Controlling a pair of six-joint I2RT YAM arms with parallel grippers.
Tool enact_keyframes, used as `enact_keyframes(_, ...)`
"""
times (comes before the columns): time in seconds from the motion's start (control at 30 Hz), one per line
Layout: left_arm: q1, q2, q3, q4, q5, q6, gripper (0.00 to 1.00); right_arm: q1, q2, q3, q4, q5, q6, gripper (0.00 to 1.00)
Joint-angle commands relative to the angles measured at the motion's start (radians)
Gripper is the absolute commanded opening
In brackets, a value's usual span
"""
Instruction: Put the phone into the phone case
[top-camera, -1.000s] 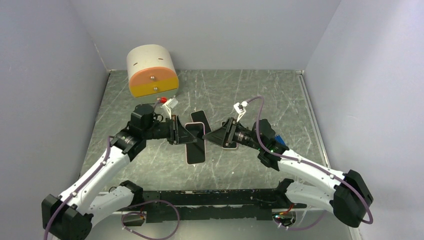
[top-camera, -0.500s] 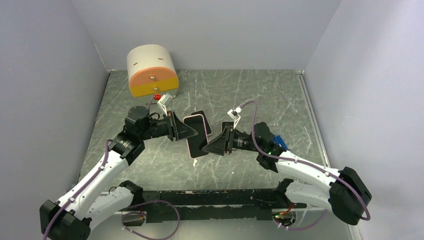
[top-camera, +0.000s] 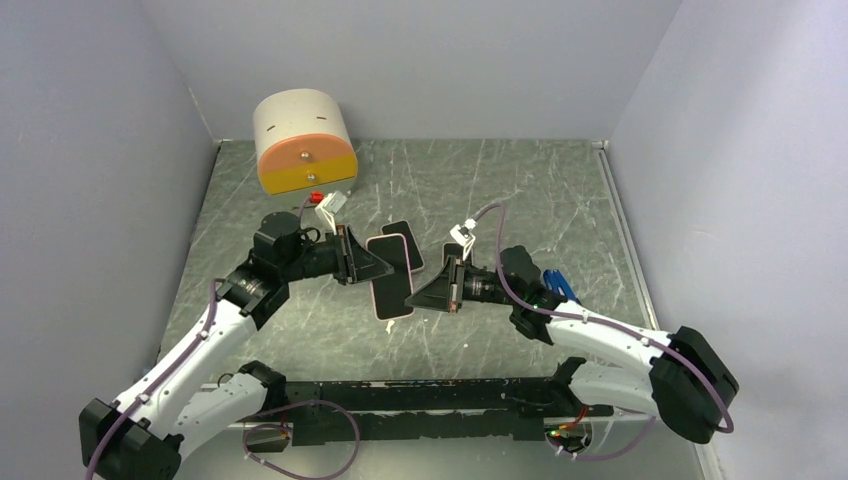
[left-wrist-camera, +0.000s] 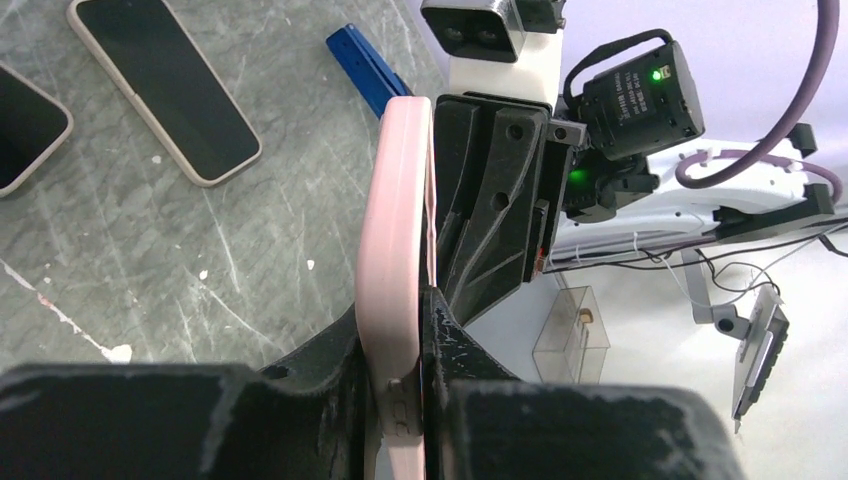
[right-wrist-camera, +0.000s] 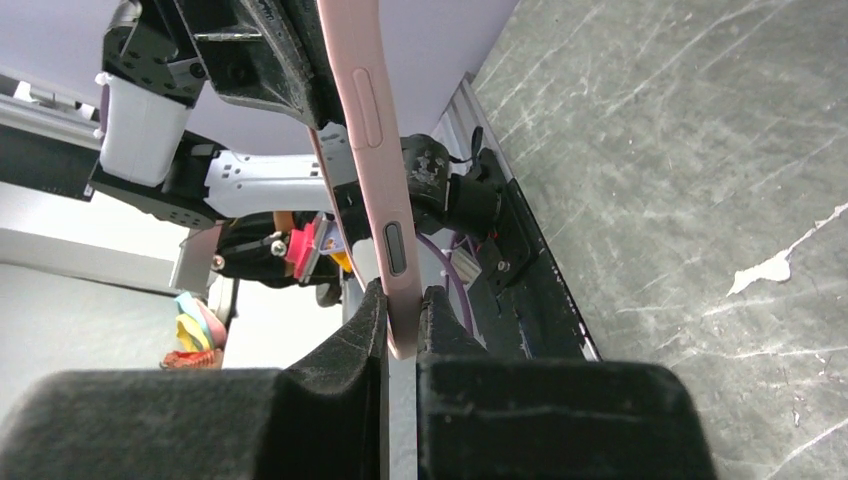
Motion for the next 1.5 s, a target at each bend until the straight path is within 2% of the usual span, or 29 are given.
enact_keyframes(0.0, 0.000, 0.024, 0.025, -0.073, -0.091, 0.158, 0.03, 0.003, 0.017, 0.026, 0.083, 0.034, 0.123, 0.00)
enact_keyframes(0.1, 0.000, 0.028, 0.026, -0.054, -0.063, 0.130, 0.03, 0.003, 0.021, 0.032, 0.063, 0.045, 0.075, 0.00)
enact_keyframes(0.13, 0.000, 0.029, 0.026, -0.043, -0.049, 0.114, 0.02, 0.003, 0.017, 0.030, 0.070, 0.049, 0.056, 0.04)
enact_keyframes(0.2, 0.000, 0.028, 0.015, 0.007, -0.010, 0.064, 0.03, 0.003, 0.005, 0.014, 0.099, 0.064, 0.022, 0.20)
enact_keyframes(0.33, 0.000, 0.044, -0.028, 0.168, 0.099, -0.058, 0.02, 0.002, -0.007, 0.009, 0.093, 0.104, -0.030, 0.45)
enact_keyframes(0.4, 0.000, 0.041, -0.045, 0.229, 0.130, -0.102, 0.02, 0.003, 0.009, 0.017, 0.090, 0.102, -0.045, 0.50)
enact_keyframes(0.47, 0.000, 0.034, -0.044, 0.237, 0.125, -0.116, 0.03, 0.002, 0.035, 0.017, 0.126, 0.086, -0.035, 0.51)
enact_keyframes(0.53, 0.000, 0.040, -0.035, 0.226, 0.130, -0.110, 0.03, 0.003, 0.068, 0.020, 0.171, 0.068, -0.019, 0.49)
enact_keyframes(0.7, 0.000, 0.059, -0.032, 0.248, 0.144, -0.116, 0.03, 0.003, 0.131, 0.026, 0.268, 0.044, 0.021, 0.37)
enact_keyframes(0.73, 0.000, 0.061, -0.033, 0.245, 0.140, -0.114, 0.02, 0.003, 0.137, 0.023, 0.284, 0.046, 0.028, 0.33)
enact_keyframes(0.83, 0.000, 0.066, -0.042, 0.233, 0.125, -0.109, 0.07, 0.004, 0.149, 0.012, 0.308, 0.056, 0.040, 0.09)
enact_keyframes(0.9, 0.000, 0.069, -0.038, 0.194, 0.100, -0.092, 0.14, 0.003, 0.161, 0.014, 0.317, 0.056, 0.053, 0.00)
enact_keyframes(1.07, 0.000, 0.045, -0.034, 0.081, 0.013, -0.073, 0.38, 0.000, 0.178, 0.022, 0.294, 0.076, 0.080, 0.00)
enact_keyframes(1.17, 0.000, 0.031, -0.020, 0.016, -0.037, -0.056, 0.47, 0.000, 0.177, 0.016, 0.290, 0.088, 0.079, 0.00)
enact_keyframes(1.33, 0.001, 0.029, 0.045, -0.192, -0.144, 0.024, 0.49, 0.000, 0.187, 0.022, 0.294, 0.090, 0.084, 0.00)
enact_keyframes(1.47, 0.000, 0.029, 0.057, -0.232, -0.173, 0.042, 0.40, 0.000, 0.197, 0.033, 0.292, 0.092, 0.080, 0.00)
